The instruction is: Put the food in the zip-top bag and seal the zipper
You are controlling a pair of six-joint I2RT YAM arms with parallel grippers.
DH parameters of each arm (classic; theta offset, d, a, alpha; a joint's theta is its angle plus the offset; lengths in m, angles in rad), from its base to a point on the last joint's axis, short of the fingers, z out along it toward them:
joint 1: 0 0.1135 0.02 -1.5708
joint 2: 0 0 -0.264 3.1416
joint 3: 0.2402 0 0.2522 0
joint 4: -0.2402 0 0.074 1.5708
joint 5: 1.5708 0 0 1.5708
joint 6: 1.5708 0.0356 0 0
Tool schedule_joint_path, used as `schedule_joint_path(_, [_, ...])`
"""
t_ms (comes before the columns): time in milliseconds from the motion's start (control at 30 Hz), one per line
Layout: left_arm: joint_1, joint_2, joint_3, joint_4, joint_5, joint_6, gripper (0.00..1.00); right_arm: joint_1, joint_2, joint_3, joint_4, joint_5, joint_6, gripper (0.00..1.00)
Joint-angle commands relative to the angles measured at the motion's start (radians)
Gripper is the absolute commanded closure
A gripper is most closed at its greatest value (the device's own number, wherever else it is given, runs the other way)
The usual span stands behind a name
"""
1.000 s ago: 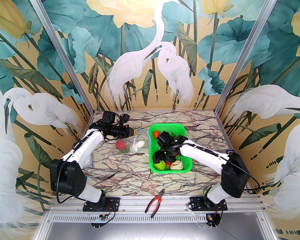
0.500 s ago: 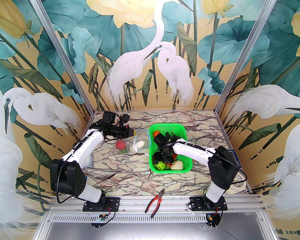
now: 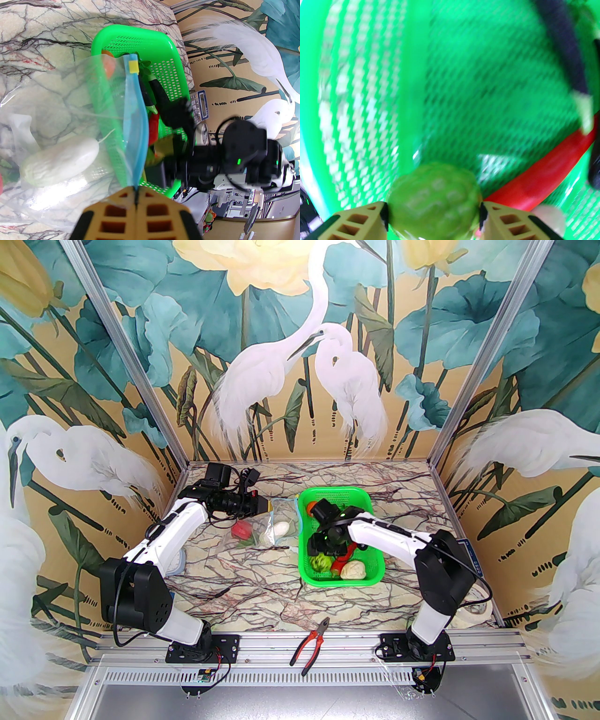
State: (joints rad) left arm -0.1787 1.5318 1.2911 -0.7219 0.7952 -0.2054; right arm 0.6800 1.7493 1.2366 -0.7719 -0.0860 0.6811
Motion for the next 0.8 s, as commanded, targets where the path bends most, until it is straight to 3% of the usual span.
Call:
schedule_joint_path(0, [-0.004, 0.011, -0.01, 0.015, 0.006, 0.008, 1.0, -0.04, 0.018, -0.021, 0.023, 0.097, 0.001, 0.42])
schedule_joint_path(200, [-0.004, 0.015, -0.011, 0.016, 0.004, 0.008, 1.0, -0.09, 0.047, 0.027, 0.052, 0.098, -0.04, 0.37])
schedule_joint_path(400, [-0.004, 0.019, -0.01, 0.015, 0.004, 0.01, 1.0, -0.099, 0.045, 0.06, 0.056, 0.055, -0.059, 0.14])
schedule_joint_path(767, [-0.004, 0.024, -0.013, 0.015, 0.001, 0.014, 1.0, -0.088, -0.115, -0.036, 0.016, 0.006, -0.01, 0.12])
